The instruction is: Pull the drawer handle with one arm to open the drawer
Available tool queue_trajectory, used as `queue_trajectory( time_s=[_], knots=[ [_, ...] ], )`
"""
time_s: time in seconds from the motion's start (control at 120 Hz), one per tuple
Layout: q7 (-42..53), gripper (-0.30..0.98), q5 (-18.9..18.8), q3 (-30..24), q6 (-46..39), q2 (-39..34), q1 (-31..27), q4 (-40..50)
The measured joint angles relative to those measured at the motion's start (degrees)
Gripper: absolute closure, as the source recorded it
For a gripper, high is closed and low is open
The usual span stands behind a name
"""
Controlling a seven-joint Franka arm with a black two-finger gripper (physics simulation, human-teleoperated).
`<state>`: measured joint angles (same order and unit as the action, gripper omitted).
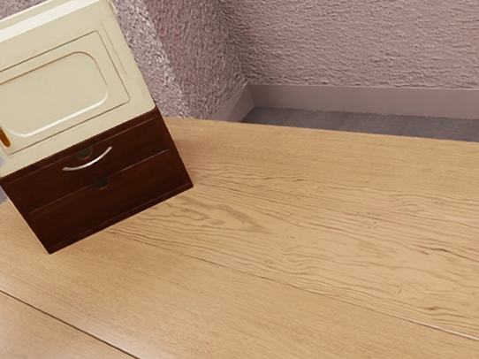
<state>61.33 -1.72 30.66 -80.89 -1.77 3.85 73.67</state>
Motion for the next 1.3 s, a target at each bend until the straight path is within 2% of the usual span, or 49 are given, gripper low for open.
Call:
queue_trajectory(
  time_s=[0.117, 0.2, 0.333, 0.417, 0.517, 0.825, 1.058, 1.3],
  knots=[
    [0.14, 0.0, -3.66, 0.03, -3.03, -3.25, 2.54, 6.1],
    [0.18, 0.0, -6.76, -0.03, -5.57, -5.89, 0.91, 9.82],
    [0.16, 0.0, -12.54, -0.14, -11.05, -11.47, 1.45, 17.92],
    [0.14, 0.0, -15.68, 0.08, -15.3, -12.2, 1.48, 21.43],
    [0.15, 0.0, -17.53, 0.47, -20.15, -10.88, 1.37, 22.84],
    [0.31, 0.0, -18.08, 0.8, -29.81, -4.67, -0.22, 22.99],
    [0.33, 0.0, -17.96, 0.76, -32.59, -0.78, -1.11, 22.54],
    [0.37, 0.0, -16.15, 0.81, -35.78, 1.99, -1.71, 22.91]
  ],
)
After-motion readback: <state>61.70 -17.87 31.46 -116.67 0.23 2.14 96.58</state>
